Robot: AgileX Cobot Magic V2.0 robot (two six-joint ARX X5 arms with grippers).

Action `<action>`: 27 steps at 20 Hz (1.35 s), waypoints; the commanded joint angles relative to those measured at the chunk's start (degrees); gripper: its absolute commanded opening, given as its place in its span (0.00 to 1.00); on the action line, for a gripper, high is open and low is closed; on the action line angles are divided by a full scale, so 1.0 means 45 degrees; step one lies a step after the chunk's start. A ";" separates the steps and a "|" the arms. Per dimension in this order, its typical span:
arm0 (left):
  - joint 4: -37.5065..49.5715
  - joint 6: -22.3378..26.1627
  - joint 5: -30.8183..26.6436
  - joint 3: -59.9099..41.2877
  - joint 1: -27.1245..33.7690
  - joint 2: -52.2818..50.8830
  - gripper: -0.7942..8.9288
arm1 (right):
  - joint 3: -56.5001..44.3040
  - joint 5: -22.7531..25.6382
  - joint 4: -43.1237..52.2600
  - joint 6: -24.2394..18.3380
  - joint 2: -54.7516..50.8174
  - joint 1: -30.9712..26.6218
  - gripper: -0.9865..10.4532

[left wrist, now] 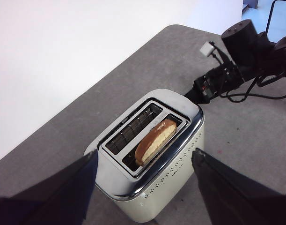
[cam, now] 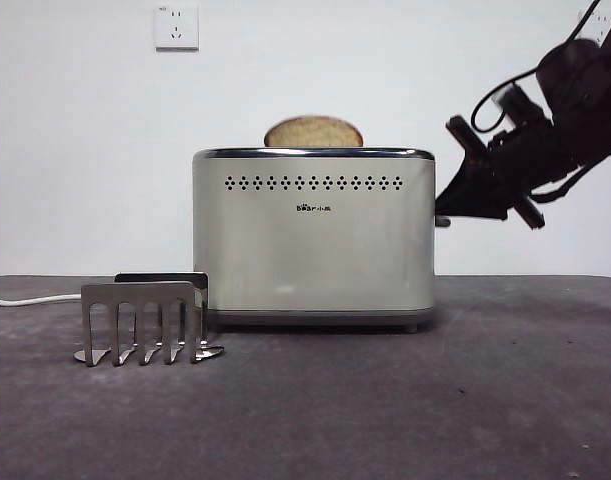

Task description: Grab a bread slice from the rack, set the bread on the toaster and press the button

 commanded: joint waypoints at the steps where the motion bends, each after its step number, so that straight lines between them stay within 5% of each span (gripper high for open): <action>1: -0.0019 -0.0151 0.0010 0.0024 -0.0005 0.0010 0.44 | -0.0194 0.0092 -0.0398 -0.0194 0.0894 0.0010 0.08; 21: -0.0214 -0.0277 0.0000 0.0024 -0.0005 0.0010 0.44 | -0.0194 0.0068 -0.1025 -0.0408 0.2118 0.0010 0.08; 27: -0.0709 -0.0272 0.0005 0.0024 -0.0005 0.0015 0.44 | -0.0185 0.0092 -0.0928 -0.0418 0.0471 -0.0257 0.08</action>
